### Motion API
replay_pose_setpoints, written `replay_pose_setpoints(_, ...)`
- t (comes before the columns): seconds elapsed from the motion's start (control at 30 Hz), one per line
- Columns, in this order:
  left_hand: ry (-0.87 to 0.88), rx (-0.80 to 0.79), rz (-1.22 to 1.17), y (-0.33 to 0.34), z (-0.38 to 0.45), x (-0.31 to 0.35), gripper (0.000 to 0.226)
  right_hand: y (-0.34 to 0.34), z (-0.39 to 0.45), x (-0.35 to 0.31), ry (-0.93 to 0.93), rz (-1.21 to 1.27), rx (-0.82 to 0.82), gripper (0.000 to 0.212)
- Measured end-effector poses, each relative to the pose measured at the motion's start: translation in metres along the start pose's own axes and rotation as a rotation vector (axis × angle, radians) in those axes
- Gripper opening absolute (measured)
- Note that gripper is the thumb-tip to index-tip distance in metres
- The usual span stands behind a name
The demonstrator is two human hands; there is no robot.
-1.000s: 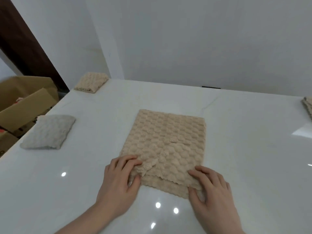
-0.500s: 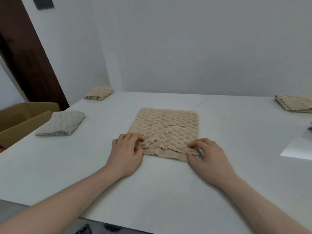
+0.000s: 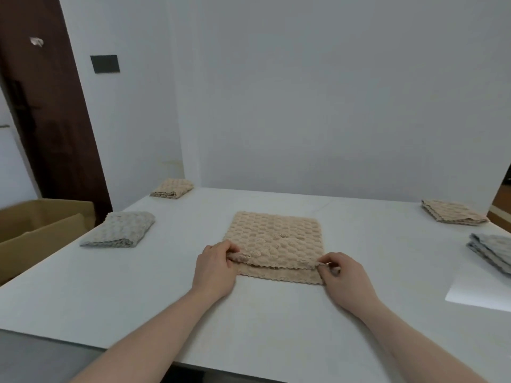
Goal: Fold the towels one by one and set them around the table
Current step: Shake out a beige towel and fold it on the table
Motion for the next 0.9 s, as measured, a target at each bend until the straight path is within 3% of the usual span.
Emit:
replay_pose_setpoints(0.13, -0.056, 0.024, -0.066, 0.0, 0.007, -0.008, 0.04, -0.002, 0.003, 0.002, 0.037, 0.079, 0.019, 0.012)
replay_pose_setpoints(0.37, 0.051, 0.163, -0.152, -0.039, 0.045, 0.03, 0.034, -0.039, 0.042, -0.03, 0.118, 0.082, 0.056, 0.008)
replay_pose_setpoints(0.63, 0.191, 0.277, -0.205, -0.113, 0.079, 0.117, 0.032, -0.117, 0.08, -0.104, 0.029, 0.111, 0.25, 0.012)
replay_pose_setpoints(0.9, 0.302, 0.337, -0.218, -0.196, 0.043, 0.168, 0.032, -0.186, 0.026, -0.171, -0.149, 0.168, 0.375, 0.017)
Point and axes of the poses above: each hand's wrist, its own z-axis towards the middle knuckle, its own y-axis out of the palm, x = y × z, the point moved 2 cm from there along z, towards the middle knuckle, and after that the axes turned 5 degrees about -x, right-handed, at the moved point
